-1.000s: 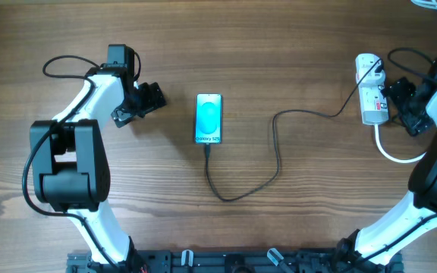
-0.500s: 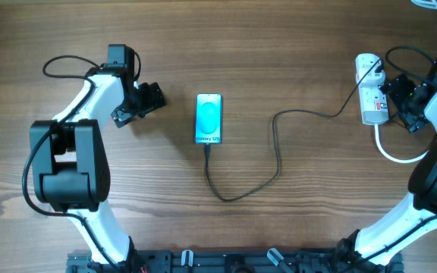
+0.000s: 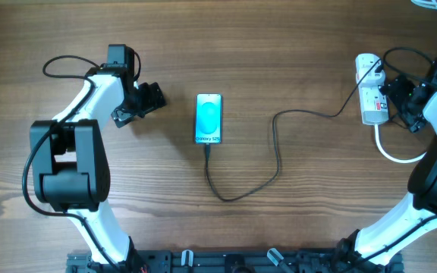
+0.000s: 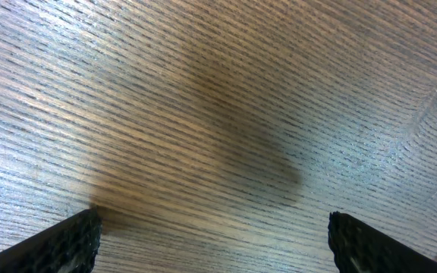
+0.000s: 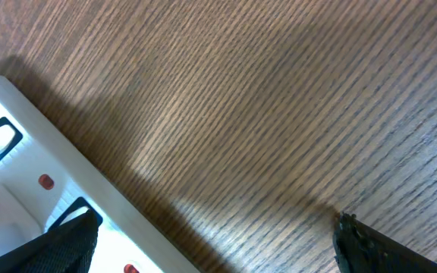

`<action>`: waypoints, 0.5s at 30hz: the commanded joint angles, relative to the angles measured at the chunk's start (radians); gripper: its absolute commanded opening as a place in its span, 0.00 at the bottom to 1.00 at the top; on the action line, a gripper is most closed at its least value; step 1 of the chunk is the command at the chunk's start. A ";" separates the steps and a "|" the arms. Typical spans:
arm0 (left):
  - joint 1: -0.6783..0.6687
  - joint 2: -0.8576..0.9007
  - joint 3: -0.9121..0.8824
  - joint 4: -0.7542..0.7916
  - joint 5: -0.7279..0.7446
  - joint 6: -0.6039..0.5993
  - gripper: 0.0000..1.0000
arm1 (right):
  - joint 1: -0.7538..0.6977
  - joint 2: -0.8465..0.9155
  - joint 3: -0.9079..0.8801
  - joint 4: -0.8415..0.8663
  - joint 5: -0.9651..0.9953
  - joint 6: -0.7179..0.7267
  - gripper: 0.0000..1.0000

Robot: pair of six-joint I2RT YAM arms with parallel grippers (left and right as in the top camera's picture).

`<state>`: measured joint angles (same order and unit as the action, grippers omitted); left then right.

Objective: Plug charger to phone and switch on socket

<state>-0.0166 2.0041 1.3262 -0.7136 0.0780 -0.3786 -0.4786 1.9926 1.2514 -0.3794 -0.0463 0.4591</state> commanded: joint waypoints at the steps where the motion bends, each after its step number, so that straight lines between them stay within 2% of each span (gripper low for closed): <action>1: 0.008 0.012 -0.006 -0.001 -0.001 0.005 1.00 | 0.022 0.013 0.000 0.000 0.067 -0.041 1.00; 6: 0.008 0.012 -0.006 -0.001 -0.001 0.005 1.00 | 0.046 0.013 0.057 -0.033 0.101 -0.064 1.00; 15: 0.008 0.012 -0.006 -0.001 -0.001 0.005 1.00 | 0.047 0.013 0.057 -0.011 0.175 -0.093 1.00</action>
<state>-0.0166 2.0041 1.3262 -0.7136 0.0780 -0.3786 -0.4343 1.9930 1.2873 -0.4057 0.0696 0.4007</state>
